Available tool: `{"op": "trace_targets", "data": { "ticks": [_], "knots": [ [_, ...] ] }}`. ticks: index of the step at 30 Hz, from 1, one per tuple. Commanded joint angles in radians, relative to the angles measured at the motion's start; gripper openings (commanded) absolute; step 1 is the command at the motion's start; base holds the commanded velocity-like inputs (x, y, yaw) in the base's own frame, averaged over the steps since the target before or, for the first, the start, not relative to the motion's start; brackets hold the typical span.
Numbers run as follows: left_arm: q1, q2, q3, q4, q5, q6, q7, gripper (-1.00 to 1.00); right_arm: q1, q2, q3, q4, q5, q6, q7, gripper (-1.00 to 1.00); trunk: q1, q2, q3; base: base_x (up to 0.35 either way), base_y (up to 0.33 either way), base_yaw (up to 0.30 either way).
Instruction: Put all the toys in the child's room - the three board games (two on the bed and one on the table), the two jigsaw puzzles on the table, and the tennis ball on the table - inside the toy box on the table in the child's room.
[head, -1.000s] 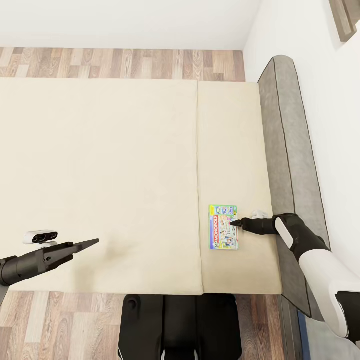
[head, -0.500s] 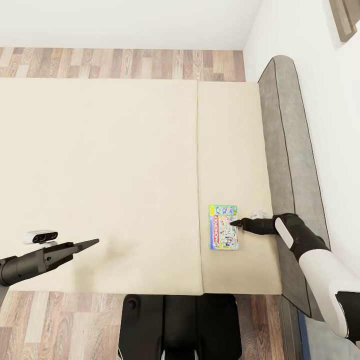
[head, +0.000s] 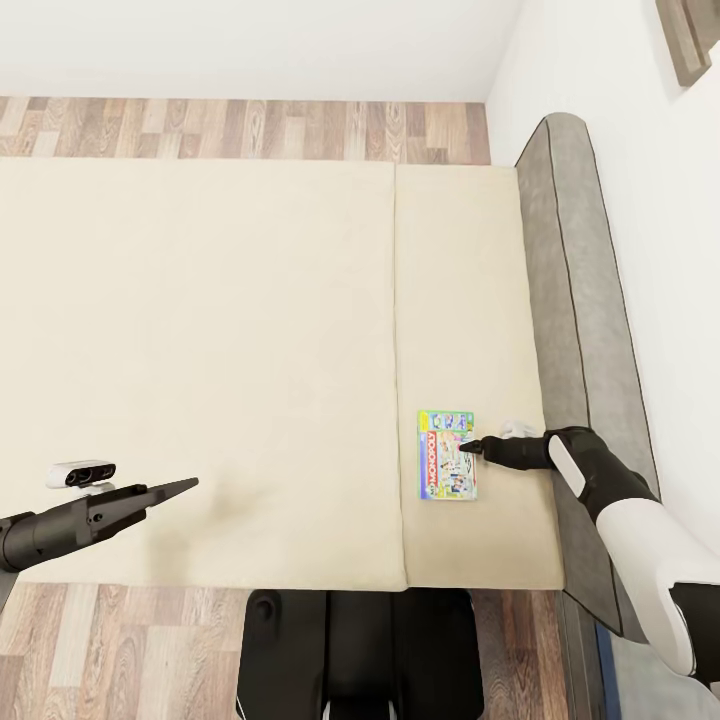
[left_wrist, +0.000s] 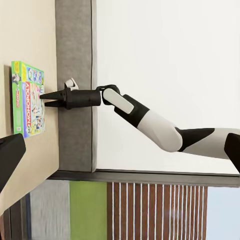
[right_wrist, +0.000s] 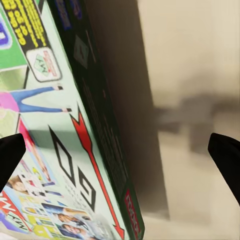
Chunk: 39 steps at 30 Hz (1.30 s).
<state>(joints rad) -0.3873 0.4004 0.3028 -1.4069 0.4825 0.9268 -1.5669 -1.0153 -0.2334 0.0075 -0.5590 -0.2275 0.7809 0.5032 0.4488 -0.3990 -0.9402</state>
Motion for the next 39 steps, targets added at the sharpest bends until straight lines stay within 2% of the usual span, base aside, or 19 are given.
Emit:
{"op": "trace_targets", "data": {
  "ticks": [1,39],
  "knots": [
    [-0.001,0.000,-0.001,0.000,-0.001,0.010,-0.004,1.00,0.000,0.039,-0.002,-0.001,-0.035,-0.008,0.005,1.00,0.001,-0.001,-0.001,0.000,0.000,0.000],
    [-0.001,0.000,-0.001,0.000,0.001,0.010,-0.004,1.00,0.001,0.036,0.000,-0.001,-0.035,-0.009,0.005,1.00,0.001,-0.001,0.030,0.000,0.000,0.000]
  ]
}}
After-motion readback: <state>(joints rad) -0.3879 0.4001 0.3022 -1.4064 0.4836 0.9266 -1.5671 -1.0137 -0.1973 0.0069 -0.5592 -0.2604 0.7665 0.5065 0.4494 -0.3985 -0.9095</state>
